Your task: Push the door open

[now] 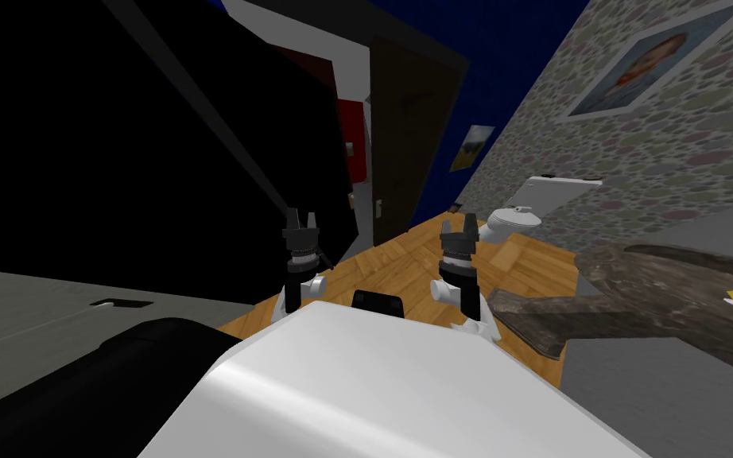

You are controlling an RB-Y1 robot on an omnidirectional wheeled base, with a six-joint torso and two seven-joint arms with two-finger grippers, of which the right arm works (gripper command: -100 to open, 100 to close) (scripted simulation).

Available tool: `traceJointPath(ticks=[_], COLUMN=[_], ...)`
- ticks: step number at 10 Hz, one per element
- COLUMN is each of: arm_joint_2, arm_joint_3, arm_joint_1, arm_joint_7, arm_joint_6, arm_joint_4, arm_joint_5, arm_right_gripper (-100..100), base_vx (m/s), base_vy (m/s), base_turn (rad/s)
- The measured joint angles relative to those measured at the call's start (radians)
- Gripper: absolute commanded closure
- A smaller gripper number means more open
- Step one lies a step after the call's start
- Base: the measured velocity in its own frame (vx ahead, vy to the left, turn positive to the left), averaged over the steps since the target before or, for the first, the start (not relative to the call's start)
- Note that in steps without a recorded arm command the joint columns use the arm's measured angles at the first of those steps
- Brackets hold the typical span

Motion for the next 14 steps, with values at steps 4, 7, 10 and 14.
traceJointPath(ticks=[4,7,10,14], arm_joint_2=[-0.011,-0.021,-0.032,-0.029], arm_joint_3=[0.014,0.022,0.028,0.045], arm_joint_1=[-0.060,-0.107,-0.140,-0.205], arm_joint_7=[0.004,0.004,0.002,0.011], arm_joint_6=[0.004,0.011,0.010,-0.001], arm_joint_4=[0.100,0.174,0.243,0.367], arm_joint_5=[-0.010,-0.020,-0.029,-0.036], arm_right_gripper=[-100,-100,-100,-100], base_vx=[0.071,0.072,0.070,0.073], base_vy=[-0.045,-0.042,-0.039,-0.055], base_turn=[0.057,0.072,0.059,0.086])
